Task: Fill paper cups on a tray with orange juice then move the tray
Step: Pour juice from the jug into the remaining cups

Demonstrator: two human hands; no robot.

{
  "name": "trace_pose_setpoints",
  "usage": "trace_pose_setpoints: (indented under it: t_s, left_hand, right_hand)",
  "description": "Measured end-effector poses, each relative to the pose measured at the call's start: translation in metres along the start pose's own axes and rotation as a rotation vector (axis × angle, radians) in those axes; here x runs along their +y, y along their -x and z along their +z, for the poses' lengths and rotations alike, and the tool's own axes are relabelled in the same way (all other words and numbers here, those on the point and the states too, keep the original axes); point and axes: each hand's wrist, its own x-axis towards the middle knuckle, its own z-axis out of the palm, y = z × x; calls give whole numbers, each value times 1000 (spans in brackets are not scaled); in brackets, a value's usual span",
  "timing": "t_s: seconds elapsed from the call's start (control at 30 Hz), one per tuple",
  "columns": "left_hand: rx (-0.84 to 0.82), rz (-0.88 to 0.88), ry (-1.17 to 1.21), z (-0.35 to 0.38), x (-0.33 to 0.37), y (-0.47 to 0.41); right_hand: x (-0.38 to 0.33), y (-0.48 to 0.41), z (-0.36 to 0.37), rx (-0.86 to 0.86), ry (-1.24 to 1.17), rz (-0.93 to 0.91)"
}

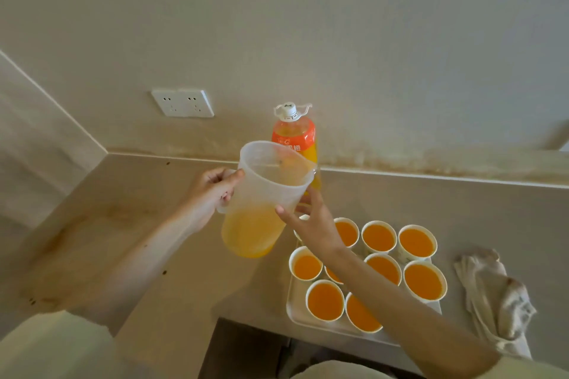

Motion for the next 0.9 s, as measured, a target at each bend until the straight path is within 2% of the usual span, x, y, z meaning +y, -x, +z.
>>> trace_pose_setpoints:
  t_s: [0.13, 0.33, 0.5, 0.6, 0.9]
  left_hand:
    - [-5, -73, -112, -7, -19, 2]
    - [-18, -146, -278, -12, -45, -2]
    - [-77, -172, -378, -10, -59, -2]
    - [-105, -184, -443, -9, -64, -1]
    - [-135, -189, -503, -3, -64, -4]
  right_hand:
    - [19, 7, 10, -68, -89, 85]
    - [36, 27, 20, -155, -405, 182]
    - [57, 28, 26, -105, -346, 437]
    - [65, 23, 28, -94, -401, 569]
    - [70, 19, 30, -73, -512, 620]
